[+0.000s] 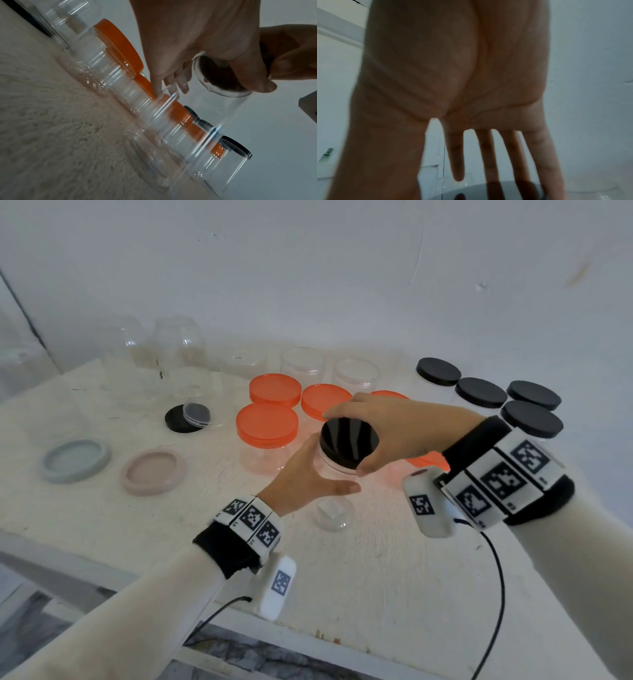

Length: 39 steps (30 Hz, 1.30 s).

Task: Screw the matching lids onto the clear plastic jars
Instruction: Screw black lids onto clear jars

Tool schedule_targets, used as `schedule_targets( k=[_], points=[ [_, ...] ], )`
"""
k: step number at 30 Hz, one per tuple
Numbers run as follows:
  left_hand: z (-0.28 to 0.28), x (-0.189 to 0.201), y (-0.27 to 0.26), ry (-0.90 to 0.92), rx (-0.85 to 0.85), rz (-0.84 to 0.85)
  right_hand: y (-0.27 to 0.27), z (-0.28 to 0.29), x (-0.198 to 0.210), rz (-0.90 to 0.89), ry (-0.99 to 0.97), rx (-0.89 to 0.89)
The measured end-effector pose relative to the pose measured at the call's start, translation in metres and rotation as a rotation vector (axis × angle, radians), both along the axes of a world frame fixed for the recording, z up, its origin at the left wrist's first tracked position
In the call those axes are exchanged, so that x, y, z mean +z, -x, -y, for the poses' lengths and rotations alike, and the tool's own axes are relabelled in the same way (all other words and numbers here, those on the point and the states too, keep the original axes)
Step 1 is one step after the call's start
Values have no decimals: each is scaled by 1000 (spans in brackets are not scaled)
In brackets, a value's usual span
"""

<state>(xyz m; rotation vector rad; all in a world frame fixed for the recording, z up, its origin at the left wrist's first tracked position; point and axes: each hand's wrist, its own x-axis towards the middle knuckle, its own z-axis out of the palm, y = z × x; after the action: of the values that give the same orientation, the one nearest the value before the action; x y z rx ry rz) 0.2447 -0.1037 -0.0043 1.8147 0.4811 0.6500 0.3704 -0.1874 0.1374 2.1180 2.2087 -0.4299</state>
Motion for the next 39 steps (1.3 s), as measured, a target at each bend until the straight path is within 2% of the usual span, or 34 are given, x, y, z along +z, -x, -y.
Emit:
schedule_targets(
  k=[6, 16, 21, 39],
  points=[
    [0, 9, 5, -6, -43, 12, 2, -9, 4, 22, 78, 107],
    [-9, 10, 6, 4, -89, -28, 0, -15, 3, 3, 127, 144],
    [-10, 10, 7, 4, -91, -51, 1, -16, 4, 19, 105, 132],
    [-1, 9, 4, 55, -50, 37, 8, -18, 4, 93, -6, 53]
  ],
)
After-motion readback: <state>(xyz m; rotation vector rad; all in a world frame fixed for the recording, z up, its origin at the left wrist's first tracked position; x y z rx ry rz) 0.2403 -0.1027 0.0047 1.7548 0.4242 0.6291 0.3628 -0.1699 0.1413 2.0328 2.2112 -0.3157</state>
